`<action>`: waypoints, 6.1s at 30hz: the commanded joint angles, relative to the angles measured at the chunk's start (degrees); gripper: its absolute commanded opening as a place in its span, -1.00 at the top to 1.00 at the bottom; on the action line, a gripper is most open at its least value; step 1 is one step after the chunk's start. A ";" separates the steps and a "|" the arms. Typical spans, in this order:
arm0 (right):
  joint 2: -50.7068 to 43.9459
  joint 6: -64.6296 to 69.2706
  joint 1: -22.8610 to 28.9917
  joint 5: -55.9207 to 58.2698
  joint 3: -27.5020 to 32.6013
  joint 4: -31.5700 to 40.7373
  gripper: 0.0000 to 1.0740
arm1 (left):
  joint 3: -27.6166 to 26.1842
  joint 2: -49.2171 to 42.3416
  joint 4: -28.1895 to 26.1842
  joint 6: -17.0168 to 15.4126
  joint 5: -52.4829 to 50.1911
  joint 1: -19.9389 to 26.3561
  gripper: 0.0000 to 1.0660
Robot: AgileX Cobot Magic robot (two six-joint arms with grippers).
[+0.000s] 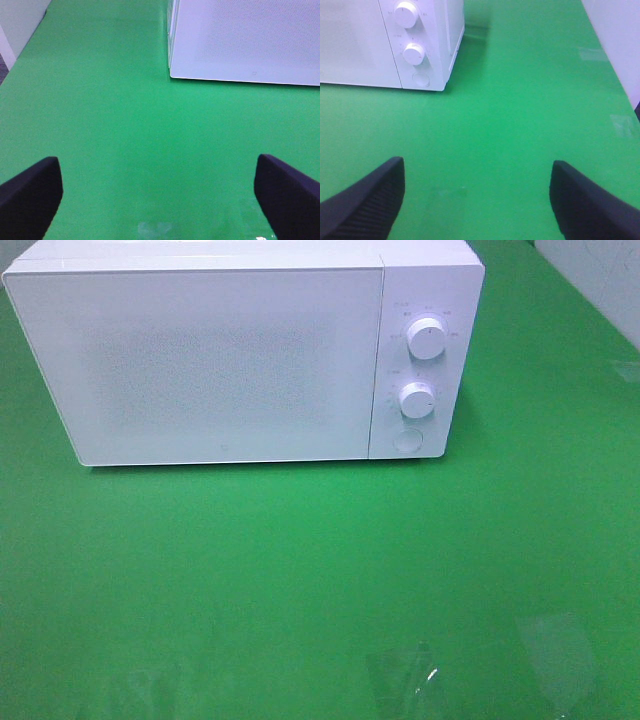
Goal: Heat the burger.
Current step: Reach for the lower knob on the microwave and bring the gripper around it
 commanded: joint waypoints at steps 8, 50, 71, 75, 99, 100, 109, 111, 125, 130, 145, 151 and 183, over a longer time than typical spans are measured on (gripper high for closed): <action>9.22 0.46 -0.17 -10.08 -1.55 -0.29 -0.41 | 0.00 -1.32 -0.40 0.11 -0.80 0.23 -0.84; 51.85 1.43 -0.11 -67.44 5.27 -2.81 -0.41 | 0.00 -1.32 -0.40 0.11 -0.80 0.23 -0.84; 75.34 -17.59 5.50 -93.05 5.27 17.59 -0.41 | 0.00 -1.32 -0.40 0.11 -0.80 0.23 -0.84; 79.01 -25.55 11.12 -100.15 5.27 26.30 -0.41 | 0.00 -1.32 -0.40 0.11 -0.80 0.23 -0.84; 96.49 -28.59 36.15 -126.28 5.10 50.19 -0.41 | 0.00 -1.32 -0.40 0.11 -0.80 0.23 -0.84; 96.49 -28.59 36.15 -126.28 5.10 50.19 -0.41 | 0.00 -1.32 -0.40 0.11 -0.80 0.23 -0.84; 102.44 -24.81 36.67 -128.00 2.69 51.39 -0.41 | 0.00 -1.26 -0.40 0.11 -0.80 0.23 -0.84; 104.16 -24.47 36.67 -128.23 1.32 51.39 -0.41 | 0.00 -1.09 -0.40 0.11 -0.80 0.23 -0.84; 112.64 -24.58 36.38 -136.48 -6.42 52.77 -0.41 | 0.00 -0.97 -0.40 0.11 -0.80 0.23 -0.84; 114.82 -24.58 34.66 -136.19 -8.25 52.77 -0.41 | 0.00 -0.97 -0.40 0.11 -0.80 0.23 -0.84; 115.68 -24.35 30.42 -136.42 -11.92 49.10 -0.41 | 0.00 -0.97 -0.40 0.11 -0.80 0.23 -0.84; 118.43 -24.41 30.42 -135.96 -13.98 47.96 -0.41 | 0.00 -0.97 -0.40 0.11 -0.80 0.23 -0.84; 121.52 -24.64 28.48 -136.54 -17.76 46.64 0.23 | 0.00 -0.97 -0.40 0.11 -0.80 0.23 -0.84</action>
